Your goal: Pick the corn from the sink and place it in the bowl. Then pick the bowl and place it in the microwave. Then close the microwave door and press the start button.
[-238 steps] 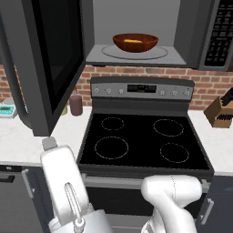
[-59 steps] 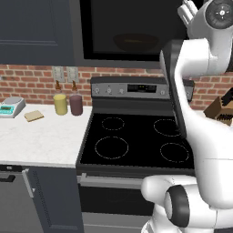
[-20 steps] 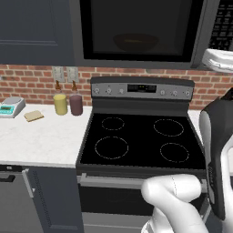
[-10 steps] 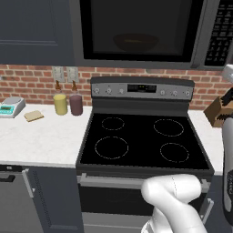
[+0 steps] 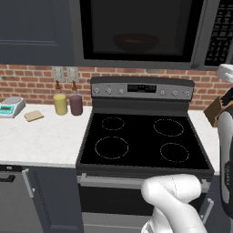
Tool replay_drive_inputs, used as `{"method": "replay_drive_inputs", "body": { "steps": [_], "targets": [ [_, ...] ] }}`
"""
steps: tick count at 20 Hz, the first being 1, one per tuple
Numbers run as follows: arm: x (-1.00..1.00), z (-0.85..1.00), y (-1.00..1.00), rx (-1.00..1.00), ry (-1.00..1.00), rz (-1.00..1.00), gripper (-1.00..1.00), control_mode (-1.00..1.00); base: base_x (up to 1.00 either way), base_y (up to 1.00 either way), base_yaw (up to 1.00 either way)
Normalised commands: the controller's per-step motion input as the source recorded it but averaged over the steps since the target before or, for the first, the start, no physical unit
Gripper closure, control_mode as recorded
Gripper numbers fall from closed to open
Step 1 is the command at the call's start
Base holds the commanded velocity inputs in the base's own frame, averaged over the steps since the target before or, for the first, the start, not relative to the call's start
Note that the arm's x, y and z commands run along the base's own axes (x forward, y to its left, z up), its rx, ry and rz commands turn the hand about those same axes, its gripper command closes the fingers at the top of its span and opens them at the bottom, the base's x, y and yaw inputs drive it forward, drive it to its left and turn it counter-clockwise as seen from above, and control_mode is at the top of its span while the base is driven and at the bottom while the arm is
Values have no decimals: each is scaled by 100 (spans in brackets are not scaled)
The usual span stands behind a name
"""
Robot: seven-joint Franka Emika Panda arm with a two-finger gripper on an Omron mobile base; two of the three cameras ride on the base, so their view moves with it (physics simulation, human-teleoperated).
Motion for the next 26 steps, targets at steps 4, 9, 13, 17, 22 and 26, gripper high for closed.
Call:
{"method": "replay_drive_inputs", "body": {
  "steps": [4, 9, 13, 17, 22, 26],
  "targets": [
    [54, -1, -21, 0, 0, 4, 100, -100, 0, 0, 0],
    [30, 0, -35, 0, 0, 4, 100, -100, 0, 0, 0],
    [13, 0, -47, 0, 0, 1, 100, -100, 0, 0, 0],
    [15, -5, -37, 0, 0, 1, 100, -100, 0, 0, 0],
    [23, -13, -22, 0, 1, 0, 100, -100, 0, 0, 0],
    [27, -4, -29, 0, 1, 0, 100, -100, 0, 0, 0]
  ]
}}
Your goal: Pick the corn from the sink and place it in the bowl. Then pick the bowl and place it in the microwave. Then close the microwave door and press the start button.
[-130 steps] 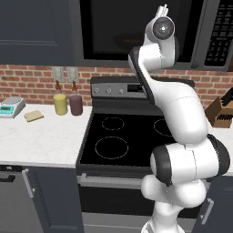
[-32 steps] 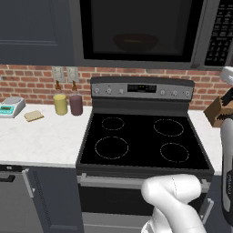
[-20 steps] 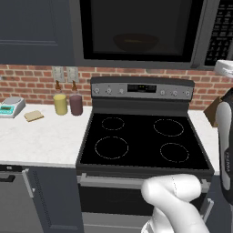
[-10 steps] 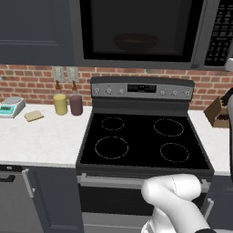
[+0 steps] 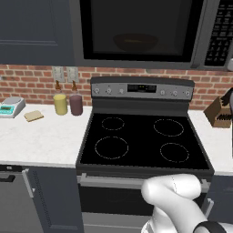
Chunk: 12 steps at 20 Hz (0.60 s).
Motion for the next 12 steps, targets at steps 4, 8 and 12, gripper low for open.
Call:
{"method": "replay_drive_inputs", "body": {
  "steps": [4, 8, 12],
  "targets": [
    [35, -2, -10, 0, 2, 0, 100, -100, 0, 0, 0],
    [41, -9, 0, 0, 0, 0, 100, -100, 0, 0, 0],
    [42, -12, 5, -1, 0, 0, 100, -100, 0, 0, 0]
  ]
}}
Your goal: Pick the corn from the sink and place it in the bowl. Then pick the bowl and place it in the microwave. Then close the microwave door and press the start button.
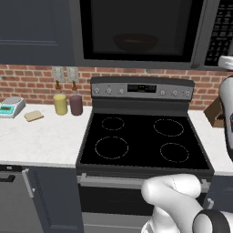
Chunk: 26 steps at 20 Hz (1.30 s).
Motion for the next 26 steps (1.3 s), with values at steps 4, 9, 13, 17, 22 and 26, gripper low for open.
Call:
{"method": "replay_drive_inputs", "body": {
  "steps": [4, 9, 13, 17, 22, 26],
  "targets": [
    [36, -14, 0, 0, 0, 0, 100, -100, 0, 0, 0],
    [34, -13, 0, 0, 3, 0, 100, -100, 0, 0, 0],
    [43, -7, 0, 0, 4, 0, 100, -100, 0, 0, 0],
    [40, 0, -4, 0, 1, 0, 100, -100, 0, 0, 0],
    [31, 0, -12, 0, 0, 0, 100, -100, 0, 0, 0],
    [10, 0, -23, 0, 0, 0, 100, -100, 0, 0, 0]
  ]
}}
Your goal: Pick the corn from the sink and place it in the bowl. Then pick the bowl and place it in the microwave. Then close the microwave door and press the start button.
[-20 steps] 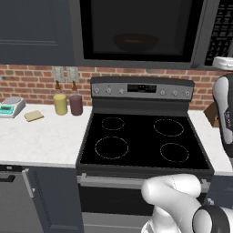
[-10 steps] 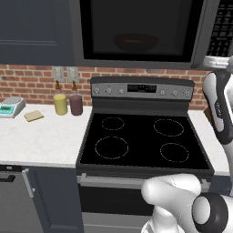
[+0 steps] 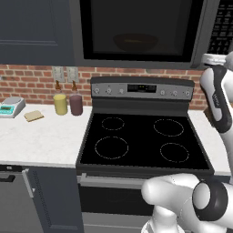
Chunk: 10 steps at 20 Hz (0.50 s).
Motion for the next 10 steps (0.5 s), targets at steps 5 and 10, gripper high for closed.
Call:
{"method": "replay_drive_inputs", "body": {
  "steps": [5, 10],
  "targets": [
    [17, -1, -10, 0, 0, 0, 100, -100, 0, 0, 0],
    [18, -11, 0, 0, 0, 0, 100, -100, 0, 0, 0]
  ]
}}
